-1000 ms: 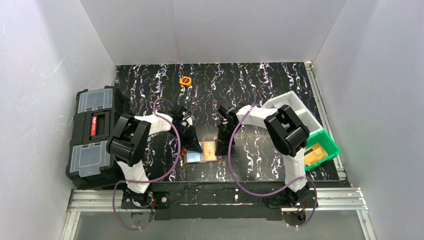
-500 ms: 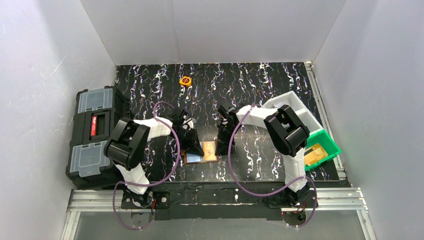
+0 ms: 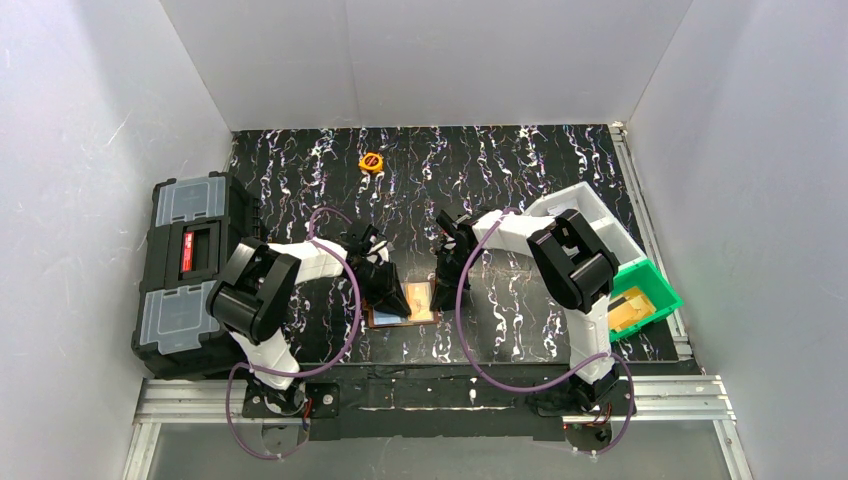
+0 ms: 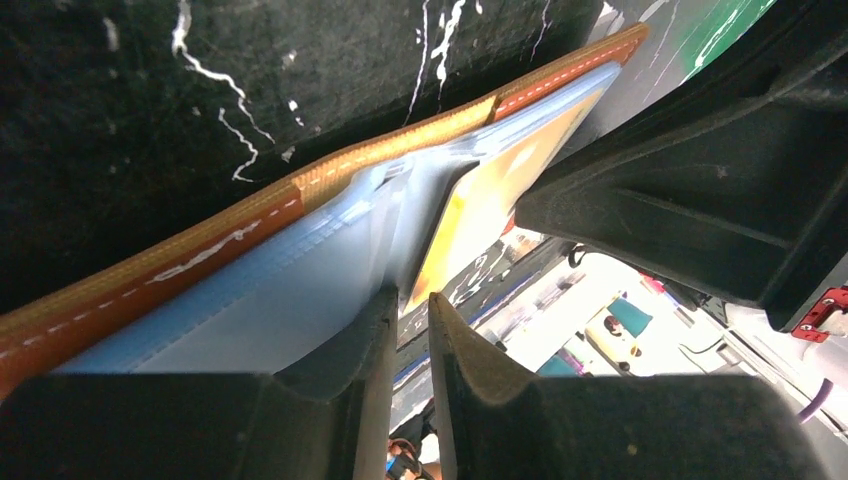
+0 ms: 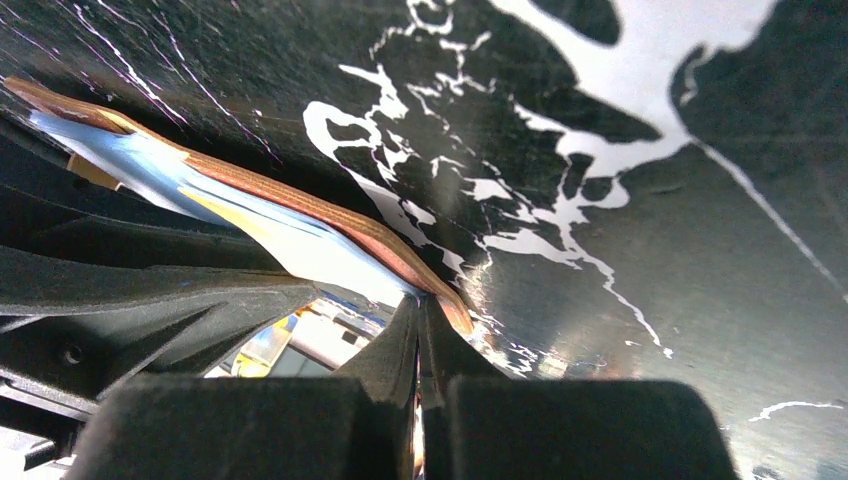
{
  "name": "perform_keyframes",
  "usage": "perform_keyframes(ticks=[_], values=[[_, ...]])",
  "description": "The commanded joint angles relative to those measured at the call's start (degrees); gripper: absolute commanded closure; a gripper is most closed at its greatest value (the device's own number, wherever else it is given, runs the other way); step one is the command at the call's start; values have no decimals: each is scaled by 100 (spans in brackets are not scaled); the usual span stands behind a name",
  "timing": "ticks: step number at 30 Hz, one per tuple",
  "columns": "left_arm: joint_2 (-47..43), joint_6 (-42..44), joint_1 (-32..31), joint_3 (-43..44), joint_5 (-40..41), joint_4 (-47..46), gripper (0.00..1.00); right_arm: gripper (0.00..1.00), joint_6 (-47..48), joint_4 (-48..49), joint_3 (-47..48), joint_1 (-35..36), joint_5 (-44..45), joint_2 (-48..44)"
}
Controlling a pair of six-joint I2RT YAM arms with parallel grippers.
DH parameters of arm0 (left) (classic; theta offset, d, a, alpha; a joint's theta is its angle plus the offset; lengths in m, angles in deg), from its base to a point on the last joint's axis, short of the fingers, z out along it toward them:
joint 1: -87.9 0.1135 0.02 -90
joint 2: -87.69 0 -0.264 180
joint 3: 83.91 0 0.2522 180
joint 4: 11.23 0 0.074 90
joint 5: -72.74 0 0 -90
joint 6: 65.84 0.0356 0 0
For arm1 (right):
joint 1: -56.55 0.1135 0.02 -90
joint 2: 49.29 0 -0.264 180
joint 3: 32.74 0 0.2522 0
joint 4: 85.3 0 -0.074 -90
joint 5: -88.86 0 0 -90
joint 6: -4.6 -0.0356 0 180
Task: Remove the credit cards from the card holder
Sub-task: Remove the credit card from the card holder.
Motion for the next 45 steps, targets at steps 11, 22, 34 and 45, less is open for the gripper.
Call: perform_keyframes(ticks=[11, 22, 34, 45], values=[[301, -226, -138, -113, 456, -122, 81, 99, 273, 107, 121, 334, 1337, 735], [117, -1168, -139, -513, -90, -1314, 79, 99, 305, 292, 140, 435, 1060, 722], [-141, -1666, -141, -713, -206, -1967, 92, 99, 186, 524, 85, 431, 820, 693], [-498, -1196, -72, -571, 455, -919, 100, 99, -197, 771, -450, 92, 984, 488]])
